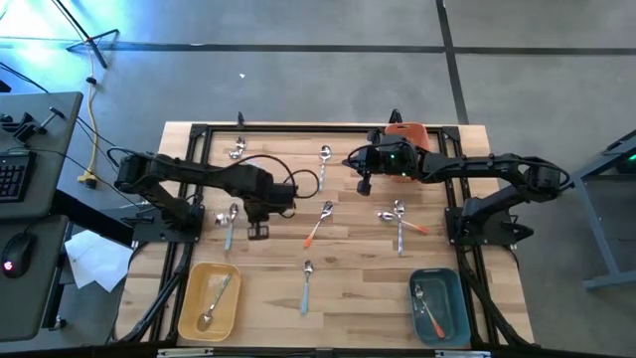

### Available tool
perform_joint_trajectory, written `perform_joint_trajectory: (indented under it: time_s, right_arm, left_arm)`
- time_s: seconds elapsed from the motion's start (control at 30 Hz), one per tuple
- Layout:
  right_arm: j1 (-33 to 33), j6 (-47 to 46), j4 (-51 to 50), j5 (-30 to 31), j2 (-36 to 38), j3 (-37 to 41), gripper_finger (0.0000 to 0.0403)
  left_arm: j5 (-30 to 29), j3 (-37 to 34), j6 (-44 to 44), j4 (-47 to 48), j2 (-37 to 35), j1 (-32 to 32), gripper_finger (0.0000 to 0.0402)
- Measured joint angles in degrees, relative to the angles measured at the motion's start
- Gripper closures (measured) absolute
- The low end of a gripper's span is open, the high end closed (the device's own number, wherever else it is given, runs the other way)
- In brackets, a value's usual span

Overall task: Sort silverware by color (type)
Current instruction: Put the middle left light blue patterned spoon into the yellow bin

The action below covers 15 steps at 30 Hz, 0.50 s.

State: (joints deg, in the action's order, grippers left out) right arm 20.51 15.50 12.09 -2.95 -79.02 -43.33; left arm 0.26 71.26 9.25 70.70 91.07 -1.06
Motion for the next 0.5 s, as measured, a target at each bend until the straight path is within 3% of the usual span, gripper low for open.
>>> perform_joint_trajectory:
  time_s: [0.2,0.5]
  right_arm:
    - [0.0,-0.5,-1.5,-0.1,0.0,0.0,0.0402]
    - [0.0,-3.2,-8.2,-0.1,0.0,0.0,0.0402]
  left_arm:
    - [5.0,6.5,23.5,0.1,0.0,-6.9,0.0394]
    - [5.6,8.2,61.7,-0.9,-0.1,-26.4,0.0393]
